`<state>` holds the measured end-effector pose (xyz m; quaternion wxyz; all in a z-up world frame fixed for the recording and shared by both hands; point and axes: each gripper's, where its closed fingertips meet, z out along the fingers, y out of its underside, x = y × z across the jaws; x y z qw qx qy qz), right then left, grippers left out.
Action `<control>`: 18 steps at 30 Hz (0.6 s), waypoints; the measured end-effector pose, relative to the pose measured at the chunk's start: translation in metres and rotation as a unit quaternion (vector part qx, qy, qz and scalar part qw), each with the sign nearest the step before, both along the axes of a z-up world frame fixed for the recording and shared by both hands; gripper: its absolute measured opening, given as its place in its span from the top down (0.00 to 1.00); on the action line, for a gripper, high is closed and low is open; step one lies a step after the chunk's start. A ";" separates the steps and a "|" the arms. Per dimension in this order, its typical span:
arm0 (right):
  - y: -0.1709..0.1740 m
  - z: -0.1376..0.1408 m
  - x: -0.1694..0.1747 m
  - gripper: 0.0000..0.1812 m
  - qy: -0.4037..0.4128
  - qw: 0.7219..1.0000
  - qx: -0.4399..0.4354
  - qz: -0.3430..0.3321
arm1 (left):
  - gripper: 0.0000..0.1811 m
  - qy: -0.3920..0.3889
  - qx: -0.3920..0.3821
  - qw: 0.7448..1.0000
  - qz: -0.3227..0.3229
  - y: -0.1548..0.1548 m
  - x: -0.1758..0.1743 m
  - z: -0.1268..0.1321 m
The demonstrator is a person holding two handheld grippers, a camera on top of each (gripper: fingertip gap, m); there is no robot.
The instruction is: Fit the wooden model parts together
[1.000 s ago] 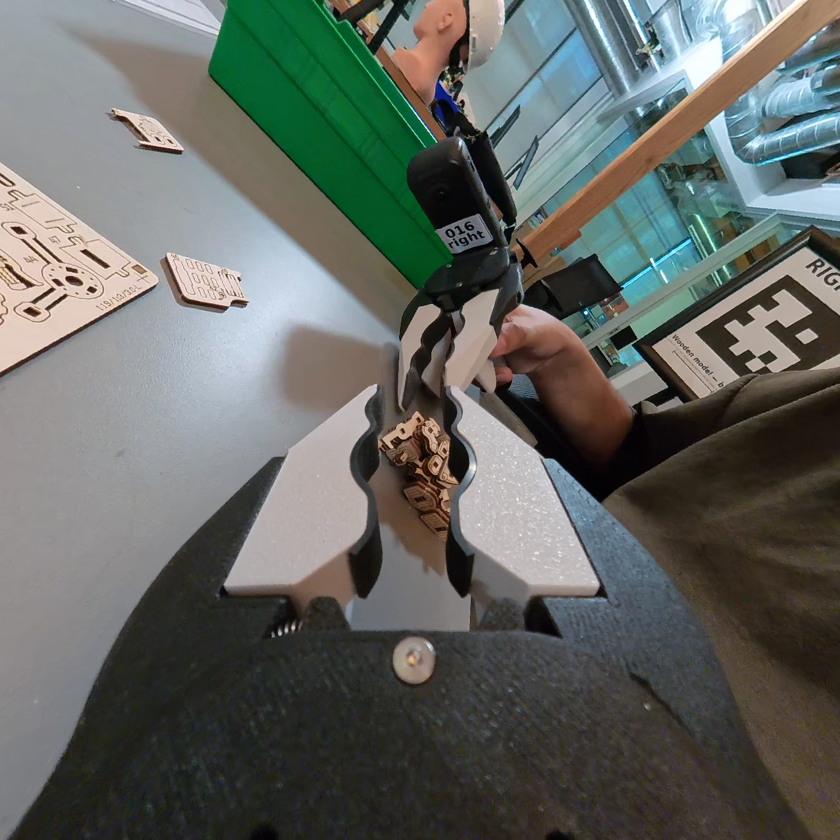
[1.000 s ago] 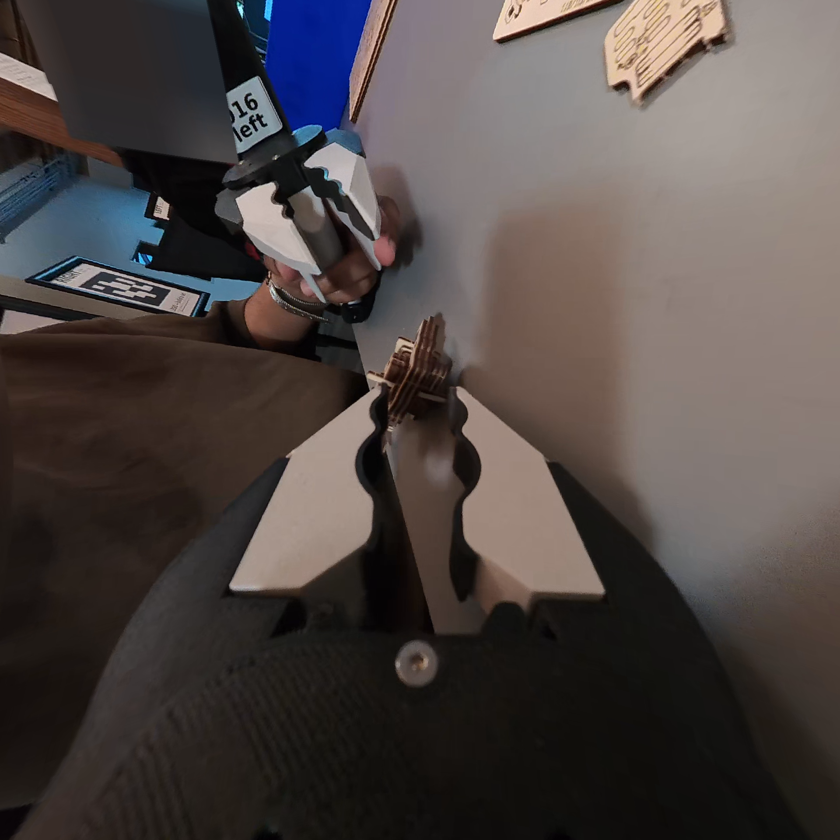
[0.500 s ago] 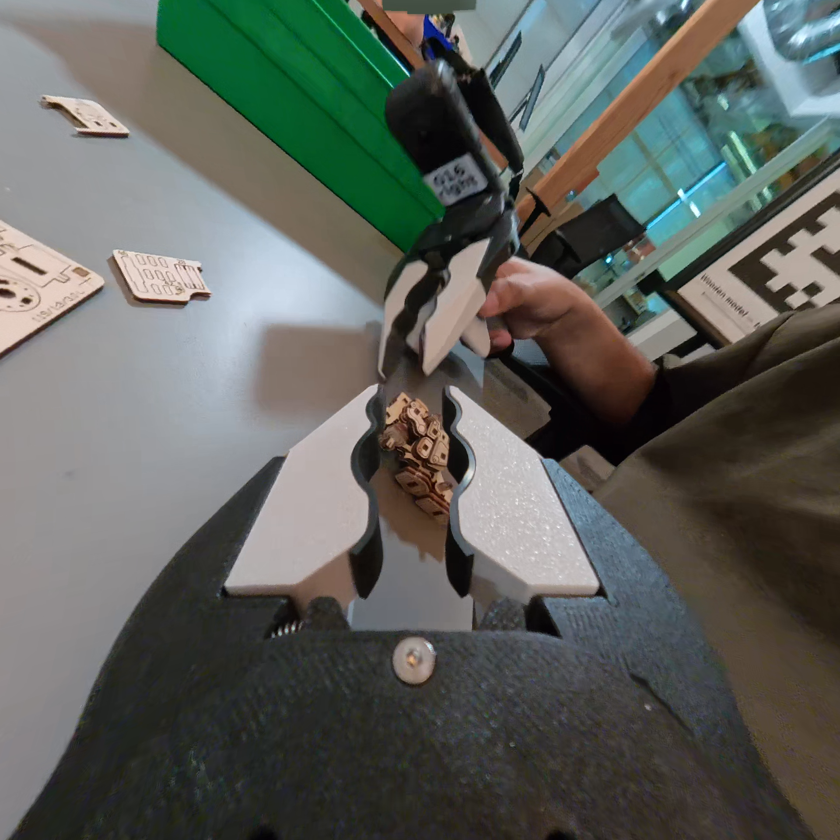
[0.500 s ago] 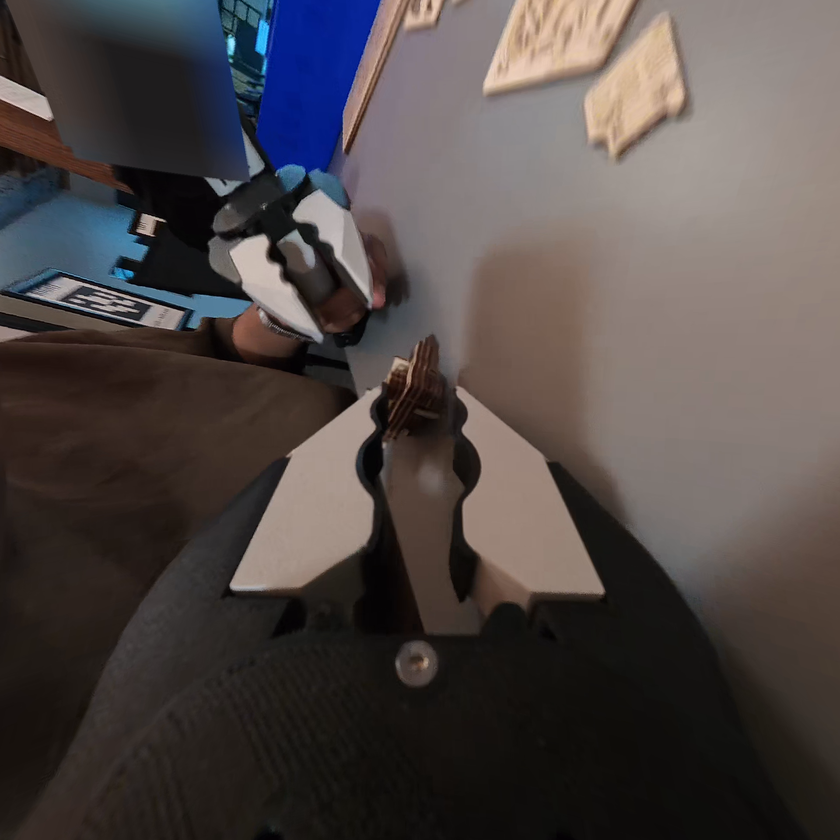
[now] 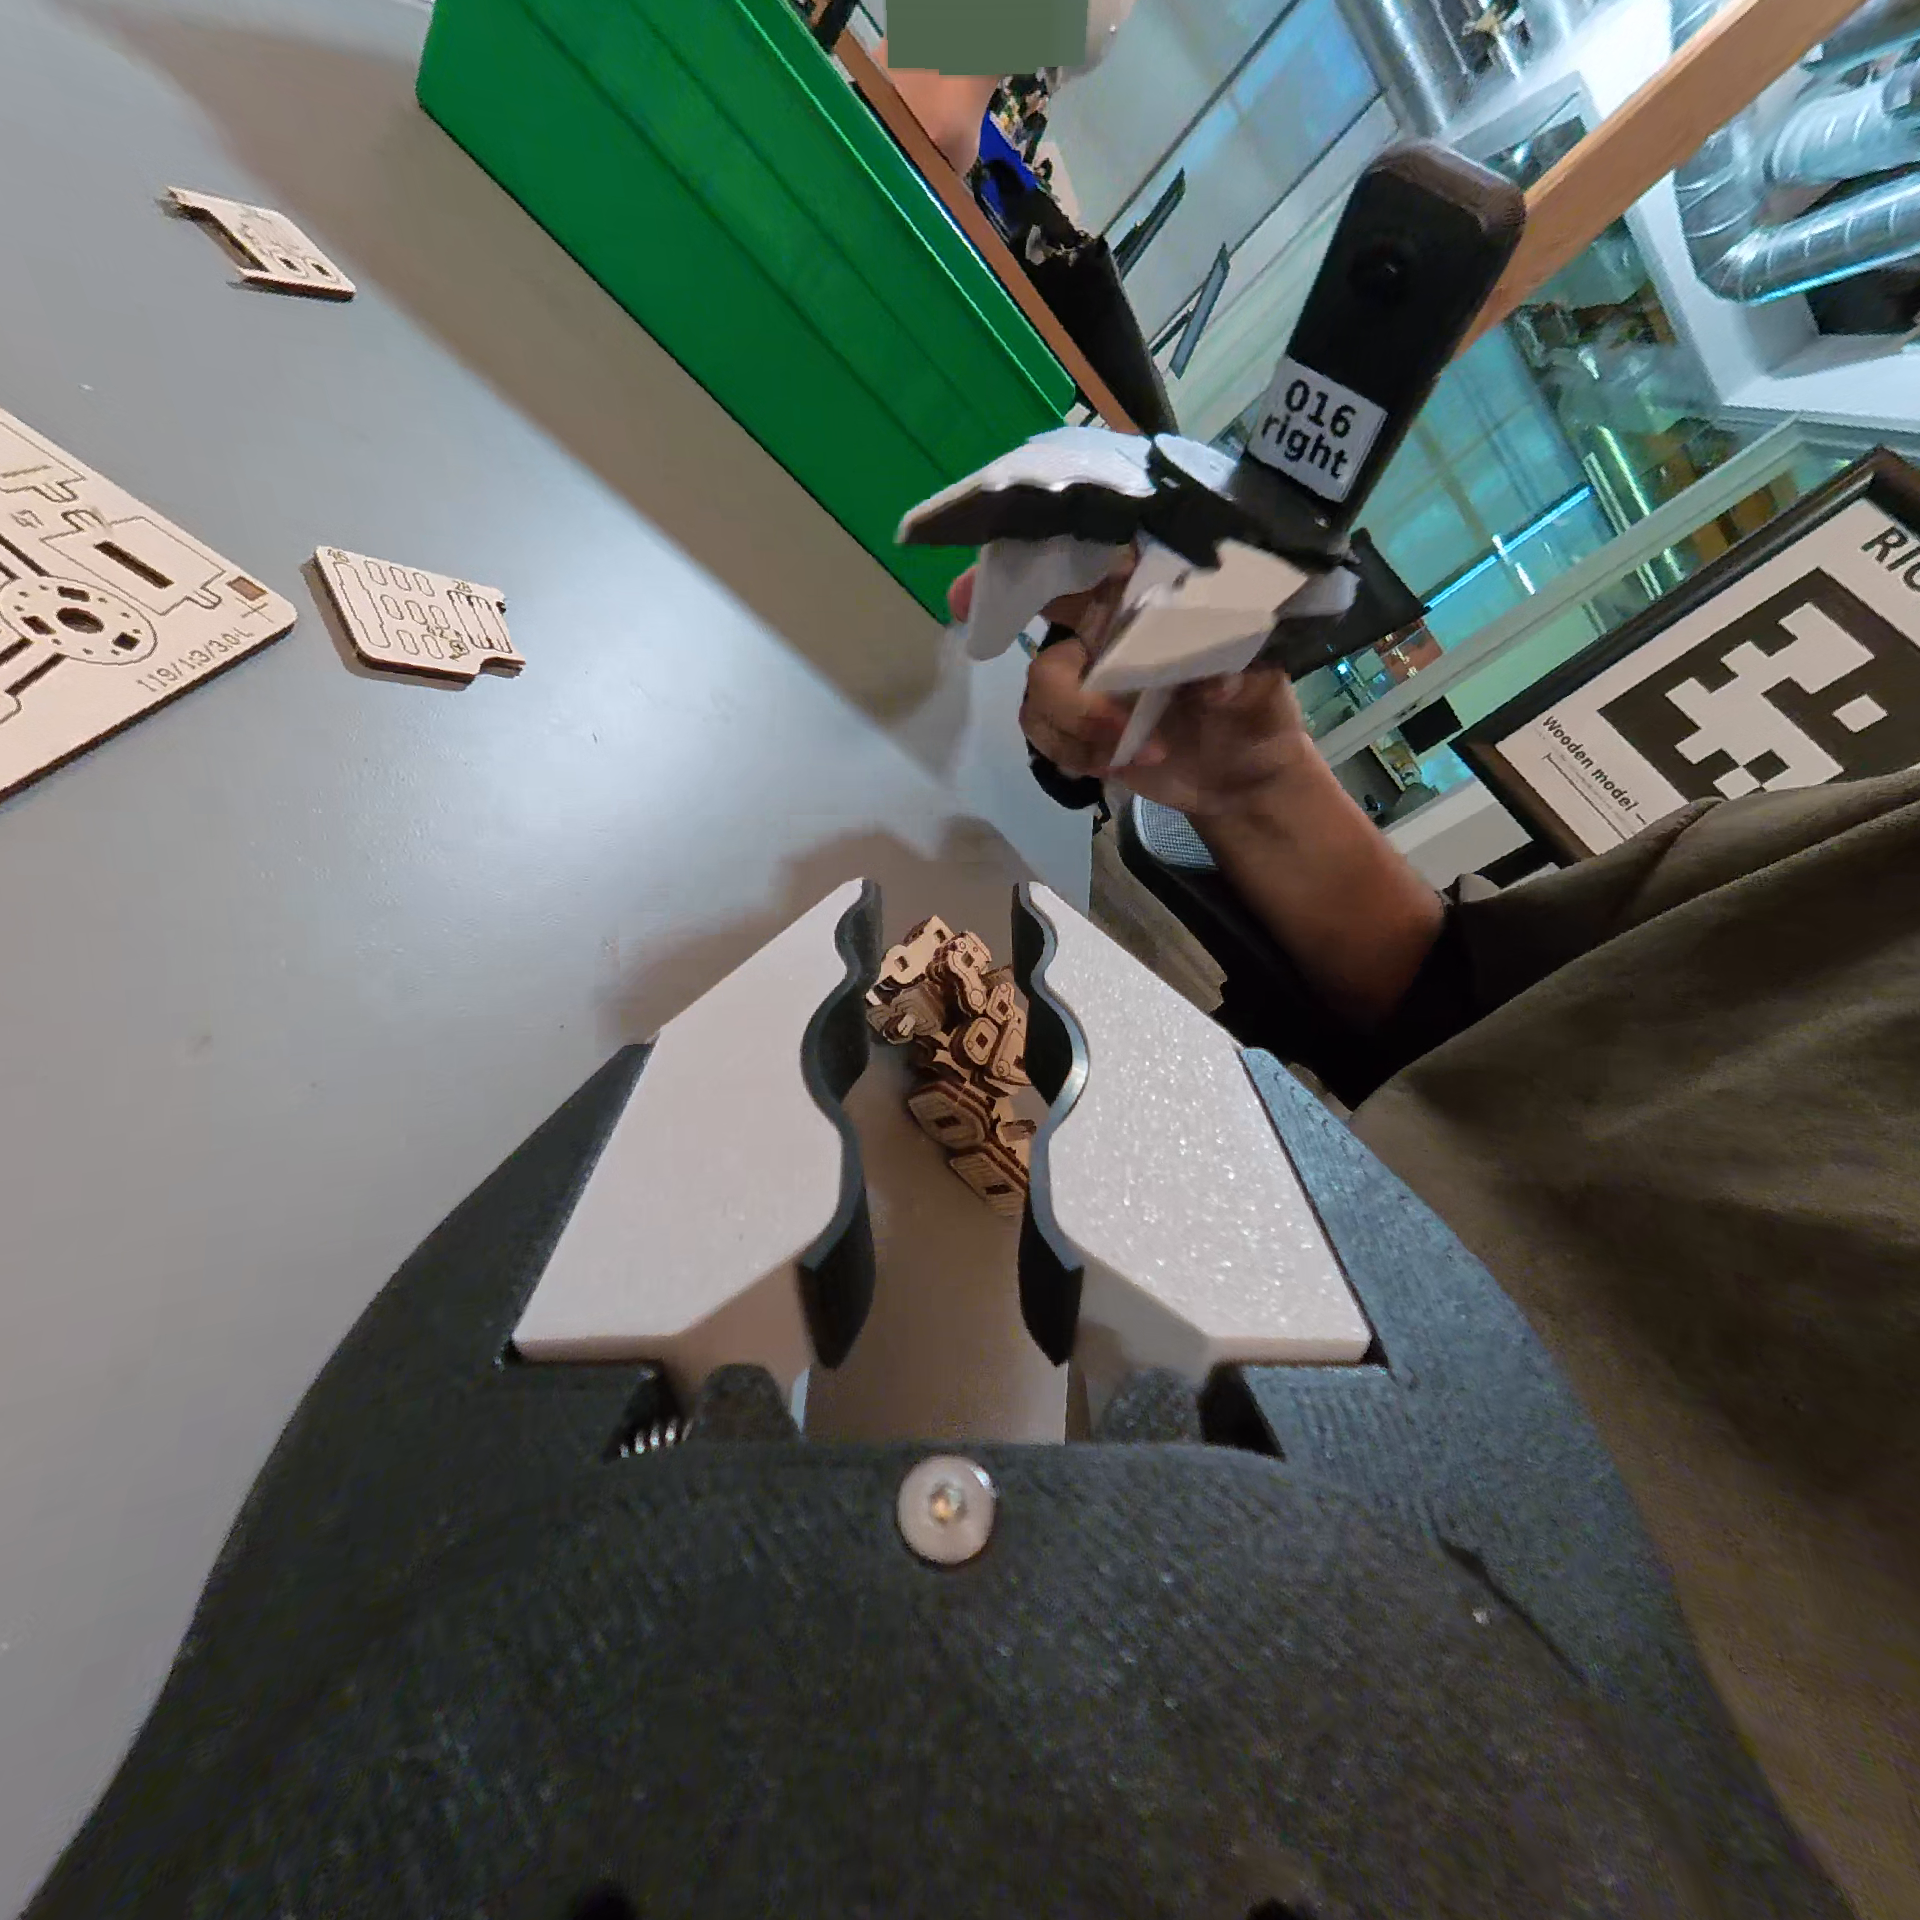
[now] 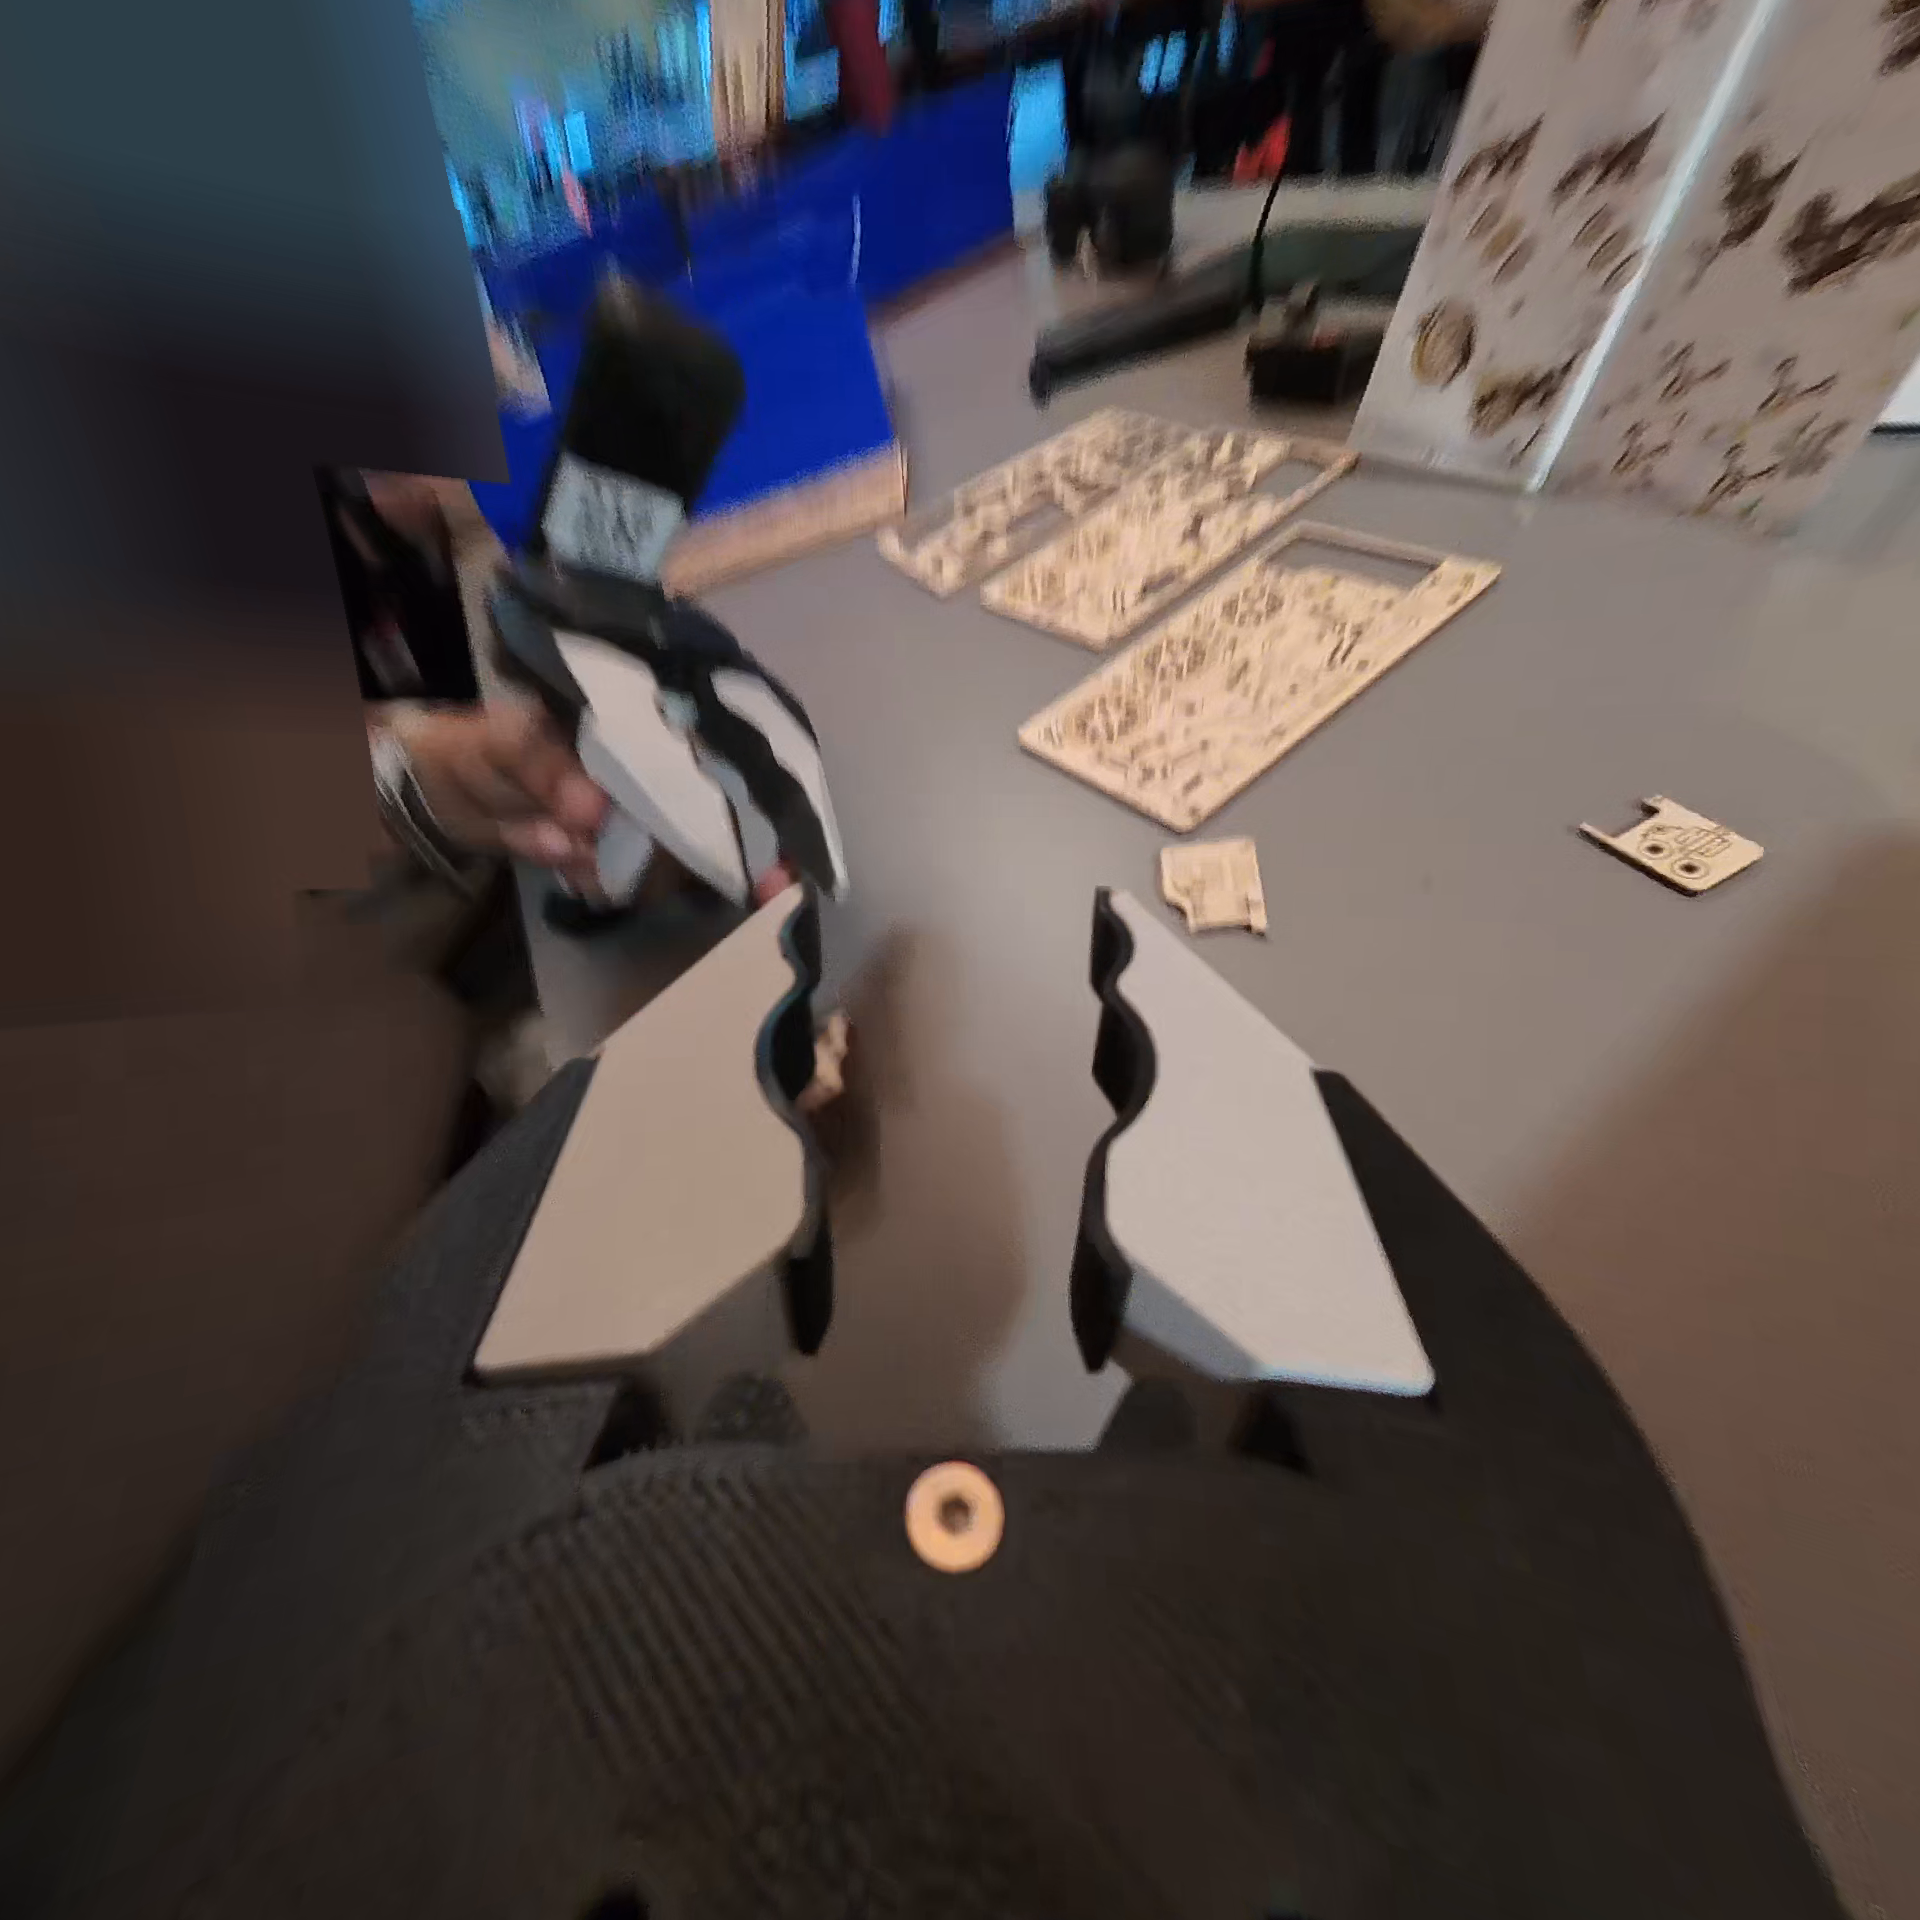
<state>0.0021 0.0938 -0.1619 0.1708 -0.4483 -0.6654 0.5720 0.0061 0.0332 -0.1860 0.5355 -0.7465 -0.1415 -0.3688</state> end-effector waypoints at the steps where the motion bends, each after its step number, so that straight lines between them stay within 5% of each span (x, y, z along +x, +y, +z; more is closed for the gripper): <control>1: 0.002 0.013 0.000 0.75 0.004 0.998 -0.065 -0.016 | 0.88 -0.001 -0.001 1.000 0.001 0.000 0.000 0.000; 5: 0.004 0.016 0.015 1.00 -0.093 0.952 -0.287 -0.040 | 0.89 0.001 -0.001 1.000 0.022 0.001 -0.006 0.000; 8: -0.011 -0.027 0.029 0.82 -0.184 0.928 -0.309 -0.097 | 0.89 -0.005 0.002 0.999 0.041 0.001 -0.011 0.000; 18: -0.035 -0.065 0.030 0.84 -0.295 0.898 -0.310 -0.100 | 0.89 -0.013 -0.003 1.000 0.006 0.009 -0.003 -0.001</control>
